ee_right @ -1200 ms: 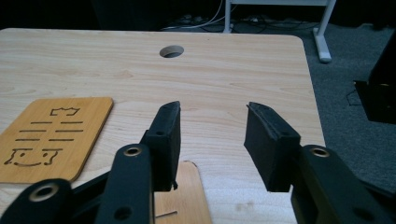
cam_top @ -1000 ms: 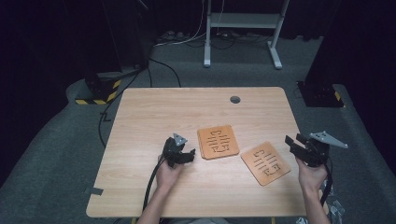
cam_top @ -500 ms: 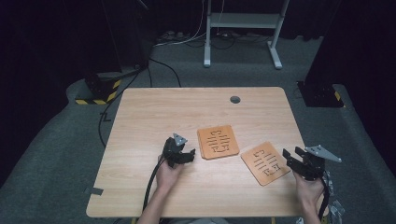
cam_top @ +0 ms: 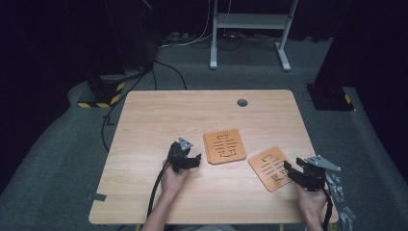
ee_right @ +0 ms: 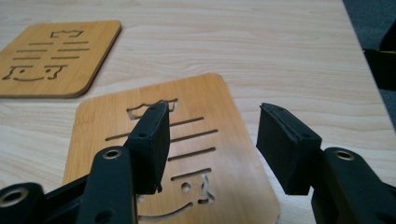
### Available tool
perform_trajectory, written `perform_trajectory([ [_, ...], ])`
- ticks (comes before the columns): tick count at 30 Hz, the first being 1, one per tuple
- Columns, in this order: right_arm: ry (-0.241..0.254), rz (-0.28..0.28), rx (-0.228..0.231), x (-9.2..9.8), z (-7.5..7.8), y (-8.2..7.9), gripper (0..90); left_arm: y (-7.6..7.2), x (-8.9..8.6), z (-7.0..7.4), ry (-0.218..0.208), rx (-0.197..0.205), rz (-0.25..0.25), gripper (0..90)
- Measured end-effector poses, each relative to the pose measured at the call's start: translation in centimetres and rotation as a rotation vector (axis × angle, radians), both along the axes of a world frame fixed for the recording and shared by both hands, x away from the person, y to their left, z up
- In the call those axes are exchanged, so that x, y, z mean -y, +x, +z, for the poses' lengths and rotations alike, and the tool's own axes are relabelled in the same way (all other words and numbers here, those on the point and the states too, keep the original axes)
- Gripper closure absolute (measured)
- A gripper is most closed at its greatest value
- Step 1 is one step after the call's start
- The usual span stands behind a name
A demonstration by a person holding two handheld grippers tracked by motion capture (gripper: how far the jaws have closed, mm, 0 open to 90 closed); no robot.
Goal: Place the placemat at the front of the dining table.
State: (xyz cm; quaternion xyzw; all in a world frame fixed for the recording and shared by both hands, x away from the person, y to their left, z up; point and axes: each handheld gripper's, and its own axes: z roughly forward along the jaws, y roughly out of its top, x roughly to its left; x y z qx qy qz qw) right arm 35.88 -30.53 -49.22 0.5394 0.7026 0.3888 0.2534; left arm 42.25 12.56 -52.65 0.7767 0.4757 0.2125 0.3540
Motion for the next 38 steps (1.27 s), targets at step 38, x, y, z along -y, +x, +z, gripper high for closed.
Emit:
perform_trajectory([
  [38, -0.110, 0.078, -0.085, -2.1, -2.9, 0.3, 33.7, 0.0, 0.0, 0.0, 0.002, 0.001, -0.001, 29.1],
])
